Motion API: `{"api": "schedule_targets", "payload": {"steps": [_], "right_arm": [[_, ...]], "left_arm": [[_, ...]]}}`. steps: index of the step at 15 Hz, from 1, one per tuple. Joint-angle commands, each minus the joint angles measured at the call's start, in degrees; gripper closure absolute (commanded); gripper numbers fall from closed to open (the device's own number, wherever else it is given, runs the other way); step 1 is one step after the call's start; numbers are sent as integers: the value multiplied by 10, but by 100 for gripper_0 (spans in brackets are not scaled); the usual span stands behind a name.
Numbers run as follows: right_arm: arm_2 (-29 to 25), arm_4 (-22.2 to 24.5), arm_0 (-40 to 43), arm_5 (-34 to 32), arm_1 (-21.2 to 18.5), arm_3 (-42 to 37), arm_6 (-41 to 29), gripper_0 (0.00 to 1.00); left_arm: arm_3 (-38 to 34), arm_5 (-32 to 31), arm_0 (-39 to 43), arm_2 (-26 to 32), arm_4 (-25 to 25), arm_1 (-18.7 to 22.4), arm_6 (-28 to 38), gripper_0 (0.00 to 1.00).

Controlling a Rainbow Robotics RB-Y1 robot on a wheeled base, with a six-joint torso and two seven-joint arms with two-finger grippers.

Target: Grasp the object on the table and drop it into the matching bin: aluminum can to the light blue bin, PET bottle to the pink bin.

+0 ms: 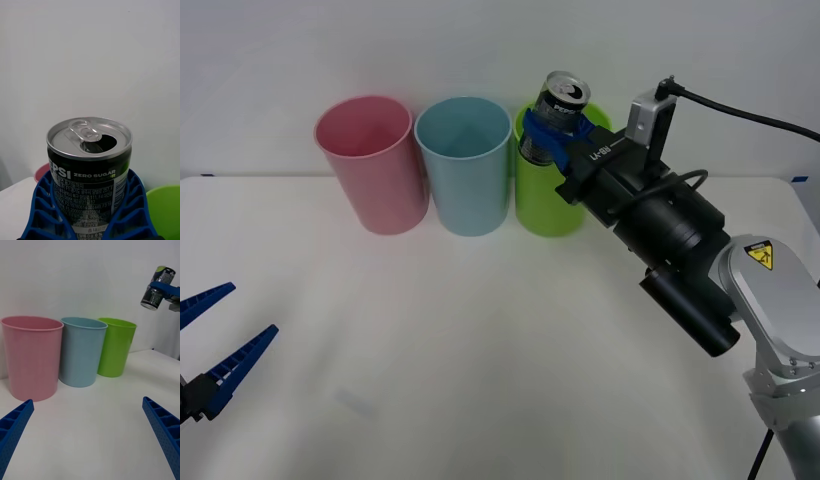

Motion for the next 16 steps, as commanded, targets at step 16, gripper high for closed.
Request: {"api": "schedule_targets", "payload": {"steps": [16], "right_arm": [[-9, 86, -321, 204, 184, 427, 28, 100]], "left_arm": [[0, 0, 0, 0, 0, 0, 0, 0]]}}
